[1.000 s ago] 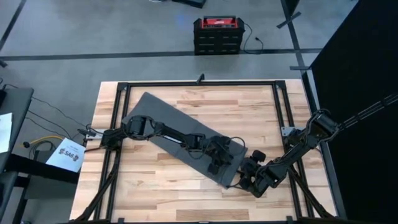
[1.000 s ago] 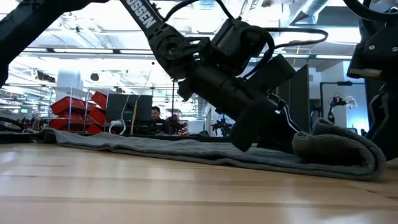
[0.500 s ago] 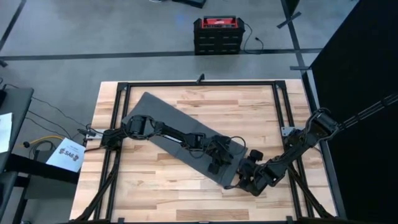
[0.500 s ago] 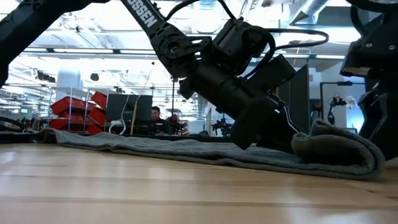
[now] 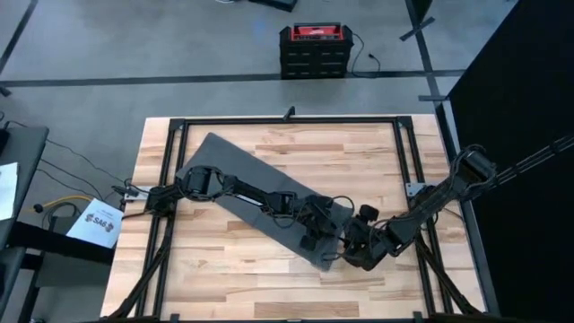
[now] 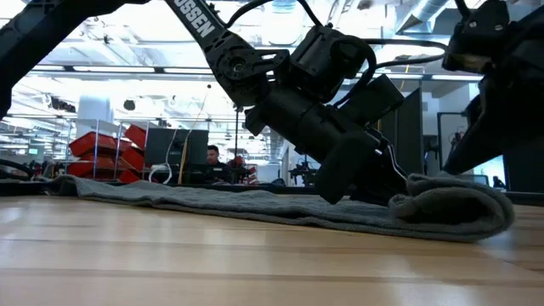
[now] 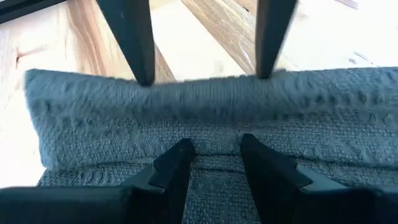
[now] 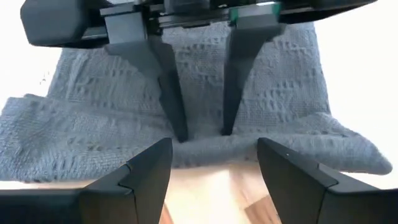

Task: Roll towel
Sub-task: Roll the gray towel

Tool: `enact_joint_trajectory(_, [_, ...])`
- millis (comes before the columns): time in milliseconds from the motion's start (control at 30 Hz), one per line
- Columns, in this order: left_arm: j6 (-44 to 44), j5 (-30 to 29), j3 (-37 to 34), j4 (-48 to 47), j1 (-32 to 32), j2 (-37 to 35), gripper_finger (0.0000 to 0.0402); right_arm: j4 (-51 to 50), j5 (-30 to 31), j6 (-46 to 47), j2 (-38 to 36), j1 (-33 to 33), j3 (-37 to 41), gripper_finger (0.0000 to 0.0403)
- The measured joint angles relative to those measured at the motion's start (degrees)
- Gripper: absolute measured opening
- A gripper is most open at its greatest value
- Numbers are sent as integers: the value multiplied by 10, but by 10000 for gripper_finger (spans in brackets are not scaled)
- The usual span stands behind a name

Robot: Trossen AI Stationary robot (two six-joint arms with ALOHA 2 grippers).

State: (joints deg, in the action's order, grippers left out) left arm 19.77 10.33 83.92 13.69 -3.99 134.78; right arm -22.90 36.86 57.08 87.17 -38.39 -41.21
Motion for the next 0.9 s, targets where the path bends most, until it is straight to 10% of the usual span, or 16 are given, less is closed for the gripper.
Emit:
enact_joint_trajectory(333, [0,0,0,0,0,0,134,-49,-67,111,-1,-50,-1,226])
enact_joint_trajectory(900, [-3,1,0,0,0,0,134,34,-16,117,106,-36,5,226])
